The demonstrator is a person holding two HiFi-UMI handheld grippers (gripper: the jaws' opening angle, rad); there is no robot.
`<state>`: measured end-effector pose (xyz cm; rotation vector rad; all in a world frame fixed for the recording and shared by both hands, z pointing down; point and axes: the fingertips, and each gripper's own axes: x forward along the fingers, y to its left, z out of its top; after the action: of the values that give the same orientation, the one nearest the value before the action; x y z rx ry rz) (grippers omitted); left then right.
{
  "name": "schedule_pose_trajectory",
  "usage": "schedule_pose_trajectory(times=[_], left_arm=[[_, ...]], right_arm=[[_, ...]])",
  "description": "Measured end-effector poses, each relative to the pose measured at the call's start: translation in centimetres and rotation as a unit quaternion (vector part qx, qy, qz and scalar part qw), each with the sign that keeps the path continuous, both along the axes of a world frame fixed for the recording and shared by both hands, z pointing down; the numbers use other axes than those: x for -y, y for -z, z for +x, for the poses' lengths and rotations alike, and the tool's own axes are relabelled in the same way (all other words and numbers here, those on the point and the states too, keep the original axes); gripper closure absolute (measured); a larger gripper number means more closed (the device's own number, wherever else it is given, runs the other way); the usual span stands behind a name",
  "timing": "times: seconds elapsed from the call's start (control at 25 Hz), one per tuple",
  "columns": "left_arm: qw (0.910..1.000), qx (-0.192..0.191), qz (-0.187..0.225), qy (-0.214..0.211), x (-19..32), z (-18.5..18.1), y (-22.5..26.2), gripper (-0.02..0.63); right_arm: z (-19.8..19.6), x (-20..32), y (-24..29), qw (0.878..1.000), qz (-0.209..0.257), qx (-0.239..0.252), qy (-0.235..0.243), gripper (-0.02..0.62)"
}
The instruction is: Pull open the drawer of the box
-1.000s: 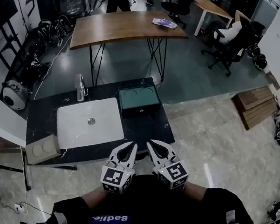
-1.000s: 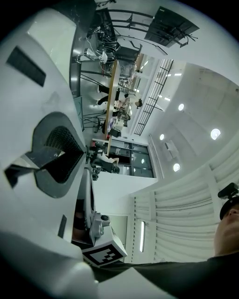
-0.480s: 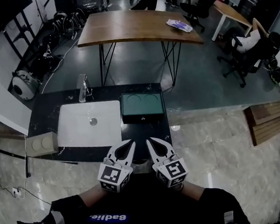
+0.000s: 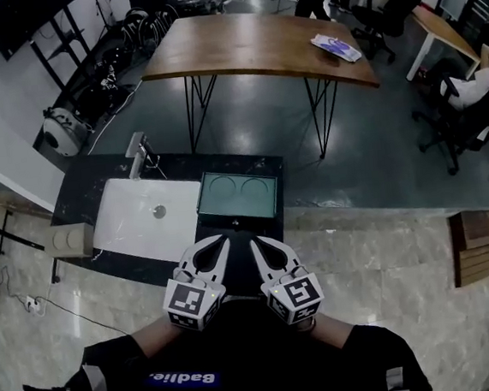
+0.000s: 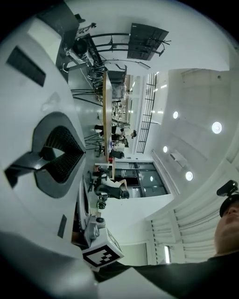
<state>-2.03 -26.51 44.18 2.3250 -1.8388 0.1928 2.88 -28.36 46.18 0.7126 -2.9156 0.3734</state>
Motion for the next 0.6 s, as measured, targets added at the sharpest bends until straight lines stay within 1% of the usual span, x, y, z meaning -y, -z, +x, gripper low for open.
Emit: schedule_pose_trajectory(times=[0.16, 0.32, 0.44, 0.6], left_arm=[[0.9991, 0.015, -0.008, 0.038, 1.6, 0.3, -0.4, 0.604], [0.997, 0.03, -0.016, 0.07, 2.5, -0.5, -0.7, 0.604], [0.9955, 0.045, -0.013, 0.083, 3.0, -1.5, -0.5, 0.604], [0.9933, 0.079, -0.009, 0.083, 4.4, -3.1, -0.8, 0.604]], right_arm=[[0.7, 1.5, -1.2, 0.999, -0.022, 0.007, 0.029, 0.595], [0.7, 2.3, -2.4, 0.998, -0.039, 0.005, 0.053, 0.595], [0.4, 2.7, -2.4, 0.997, -0.042, 0.003, 0.061, 0.595], [0.7, 3.4, -2.4, 0.998, -0.038, -0.002, 0.056, 0.595]])
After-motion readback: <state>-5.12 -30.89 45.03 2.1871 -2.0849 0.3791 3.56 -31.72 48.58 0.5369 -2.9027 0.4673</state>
